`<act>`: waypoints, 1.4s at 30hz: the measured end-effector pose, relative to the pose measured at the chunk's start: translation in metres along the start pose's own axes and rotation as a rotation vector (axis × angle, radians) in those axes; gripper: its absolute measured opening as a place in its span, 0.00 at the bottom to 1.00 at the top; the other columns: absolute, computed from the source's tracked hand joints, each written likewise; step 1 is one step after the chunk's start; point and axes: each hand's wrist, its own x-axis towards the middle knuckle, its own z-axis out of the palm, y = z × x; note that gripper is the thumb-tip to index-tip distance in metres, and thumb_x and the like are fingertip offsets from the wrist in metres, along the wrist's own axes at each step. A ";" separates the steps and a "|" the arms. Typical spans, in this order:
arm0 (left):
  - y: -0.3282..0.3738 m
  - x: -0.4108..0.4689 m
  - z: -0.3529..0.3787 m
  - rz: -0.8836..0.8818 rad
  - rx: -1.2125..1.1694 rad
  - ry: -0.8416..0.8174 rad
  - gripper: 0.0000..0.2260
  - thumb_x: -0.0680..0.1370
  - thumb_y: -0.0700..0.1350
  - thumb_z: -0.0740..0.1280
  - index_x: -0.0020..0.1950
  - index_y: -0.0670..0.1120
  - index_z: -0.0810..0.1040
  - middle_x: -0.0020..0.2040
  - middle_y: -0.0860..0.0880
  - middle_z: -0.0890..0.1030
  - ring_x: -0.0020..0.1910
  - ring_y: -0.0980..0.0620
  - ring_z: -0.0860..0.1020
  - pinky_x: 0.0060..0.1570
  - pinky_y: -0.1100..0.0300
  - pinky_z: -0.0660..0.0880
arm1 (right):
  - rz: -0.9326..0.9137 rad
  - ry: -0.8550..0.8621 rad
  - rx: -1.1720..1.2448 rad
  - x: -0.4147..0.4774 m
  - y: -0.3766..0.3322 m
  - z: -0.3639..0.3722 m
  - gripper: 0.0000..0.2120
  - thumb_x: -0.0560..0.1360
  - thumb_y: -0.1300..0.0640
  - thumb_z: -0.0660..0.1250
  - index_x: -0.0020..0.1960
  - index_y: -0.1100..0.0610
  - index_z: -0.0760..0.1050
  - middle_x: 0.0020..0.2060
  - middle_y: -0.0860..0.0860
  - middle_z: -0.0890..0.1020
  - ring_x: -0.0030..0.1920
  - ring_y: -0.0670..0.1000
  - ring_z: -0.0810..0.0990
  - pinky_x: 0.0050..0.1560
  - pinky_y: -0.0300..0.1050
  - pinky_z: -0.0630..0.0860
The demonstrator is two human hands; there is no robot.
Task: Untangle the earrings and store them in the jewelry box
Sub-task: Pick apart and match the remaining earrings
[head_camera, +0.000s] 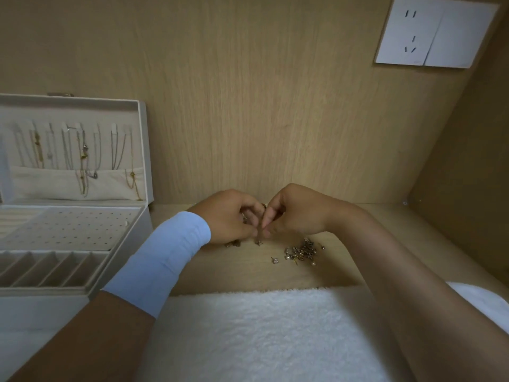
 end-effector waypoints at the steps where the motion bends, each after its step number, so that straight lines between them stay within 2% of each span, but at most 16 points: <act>1: 0.003 -0.002 -0.003 -0.010 -0.055 -0.003 0.14 0.71 0.42 0.75 0.53 0.55 0.81 0.44 0.56 0.84 0.35 0.62 0.78 0.48 0.60 0.79 | 0.003 0.041 0.066 0.002 0.000 0.001 0.02 0.71 0.57 0.78 0.42 0.51 0.86 0.31 0.41 0.82 0.32 0.35 0.76 0.39 0.29 0.71; 5: 0.007 -0.005 -0.008 -0.010 -0.168 0.165 0.13 0.67 0.45 0.80 0.48 0.53 0.81 0.39 0.55 0.85 0.38 0.60 0.82 0.53 0.54 0.80 | 0.062 0.175 0.352 0.003 -0.001 -0.002 0.03 0.71 0.59 0.77 0.44 0.57 0.87 0.29 0.48 0.80 0.29 0.42 0.73 0.32 0.35 0.71; 8: 0.009 -0.006 -0.010 0.007 -0.191 0.265 0.10 0.67 0.45 0.80 0.45 0.52 0.82 0.36 0.55 0.85 0.34 0.64 0.80 0.53 0.56 0.79 | 0.073 0.207 0.466 0.000 -0.004 -0.003 0.04 0.74 0.60 0.75 0.47 0.60 0.86 0.31 0.50 0.81 0.26 0.44 0.71 0.23 0.33 0.66; 11: 0.008 -0.009 -0.013 -0.016 -0.192 0.320 0.09 0.68 0.47 0.79 0.45 0.53 0.83 0.36 0.55 0.85 0.37 0.64 0.81 0.50 0.62 0.77 | 0.059 0.177 0.541 0.000 -0.003 -0.003 0.05 0.76 0.60 0.73 0.49 0.59 0.86 0.35 0.49 0.85 0.27 0.45 0.70 0.24 0.34 0.65; 13: 0.006 -0.012 -0.013 -0.041 -0.200 0.345 0.08 0.68 0.47 0.78 0.44 0.53 0.83 0.36 0.56 0.85 0.39 0.63 0.82 0.49 0.62 0.77 | 0.036 0.123 0.535 0.000 -0.002 -0.004 0.06 0.77 0.59 0.72 0.52 0.59 0.85 0.44 0.52 0.88 0.27 0.45 0.71 0.25 0.34 0.66; 15: 0.005 -0.014 -0.012 -0.063 -0.176 0.350 0.05 0.70 0.45 0.77 0.43 0.54 0.84 0.36 0.56 0.85 0.39 0.62 0.82 0.48 0.61 0.78 | 0.014 0.107 0.458 -0.001 -0.002 -0.006 0.06 0.77 0.62 0.71 0.51 0.59 0.85 0.44 0.52 0.88 0.27 0.44 0.72 0.26 0.34 0.67; 18: 0.005 -0.017 -0.009 -0.103 -0.130 0.259 0.06 0.71 0.43 0.76 0.42 0.54 0.84 0.36 0.56 0.85 0.38 0.60 0.83 0.50 0.58 0.80 | -0.018 0.061 0.143 -0.002 -0.002 -0.008 0.06 0.74 0.64 0.71 0.44 0.55 0.85 0.32 0.42 0.84 0.30 0.39 0.75 0.35 0.33 0.72; 20: 0.004 -0.021 -0.006 -0.116 -0.124 0.183 0.06 0.70 0.43 0.76 0.41 0.54 0.84 0.37 0.55 0.85 0.39 0.58 0.83 0.51 0.57 0.80 | 0.013 -0.045 -0.066 -0.003 -0.003 -0.008 0.03 0.72 0.59 0.75 0.44 0.51 0.86 0.32 0.40 0.83 0.36 0.38 0.78 0.42 0.34 0.74; 22: 0.003 -0.026 -0.002 -0.104 -0.104 0.109 0.06 0.70 0.42 0.77 0.41 0.52 0.85 0.37 0.54 0.85 0.40 0.57 0.83 0.52 0.57 0.80 | 0.077 -0.144 -0.146 -0.005 -0.007 -0.006 0.03 0.70 0.54 0.78 0.44 0.50 0.86 0.33 0.41 0.83 0.39 0.42 0.81 0.43 0.36 0.77; 26: 0.002 -0.035 0.004 -0.116 -0.037 -0.067 0.05 0.70 0.44 0.77 0.43 0.53 0.85 0.39 0.57 0.85 0.42 0.61 0.83 0.51 0.63 0.77 | 0.152 -0.207 -0.232 -0.005 -0.013 0.004 0.14 0.69 0.44 0.78 0.42 0.55 0.86 0.35 0.47 0.86 0.35 0.46 0.79 0.37 0.37 0.74; 28: 0.002 -0.037 0.005 -0.112 -0.002 -0.108 0.05 0.71 0.45 0.77 0.44 0.54 0.86 0.38 0.59 0.85 0.39 0.65 0.81 0.47 0.68 0.76 | 0.166 -0.208 -0.285 -0.003 -0.016 0.008 0.16 0.66 0.43 0.79 0.42 0.55 0.86 0.37 0.49 0.87 0.39 0.48 0.83 0.43 0.43 0.79; 31: 0.003 -0.037 0.007 -0.069 0.046 -0.145 0.04 0.72 0.45 0.76 0.46 0.51 0.86 0.33 0.66 0.81 0.35 0.70 0.76 0.37 0.77 0.68 | 0.151 -0.194 -0.350 -0.001 -0.017 0.014 0.13 0.64 0.47 0.80 0.43 0.53 0.87 0.39 0.48 0.87 0.47 0.50 0.85 0.55 0.52 0.82; 33: 0.002 -0.037 0.007 -0.060 0.089 -0.166 0.04 0.73 0.46 0.75 0.46 0.52 0.86 0.36 0.65 0.81 0.36 0.70 0.76 0.37 0.78 0.67 | 0.129 -0.181 -0.359 -0.001 -0.018 0.016 0.11 0.64 0.50 0.81 0.44 0.53 0.87 0.39 0.47 0.87 0.48 0.49 0.85 0.55 0.51 0.82; 38: -0.003 -0.036 -0.001 -0.093 0.184 -0.183 0.04 0.72 0.48 0.75 0.47 0.54 0.87 0.45 0.61 0.84 0.45 0.64 0.79 0.50 0.69 0.75 | 0.095 -0.212 -0.285 -0.003 -0.019 0.016 0.07 0.66 0.57 0.79 0.43 0.49 0.86 0.42 0.44 0.87 0.49 0.45 0.84 0.53 0.43 0.79; 42: -0.008 -0.036 -0.007 -0.108 0.222 -0.190 0.05 0.73 0.47 0.74 0.48 0.55 0.87 0.40 0.66 0.81 0.42 0.68 0.77 0.46 0.73 0.70 | 0.066 -0.222 -0.200 -0.005 -0.021 0.015 0.07 0.70 0.59 0.76 0.45 0.48 0.86 0.44 0.47 0.87 0.47 0.47 0.84 0.53 0.43 0.80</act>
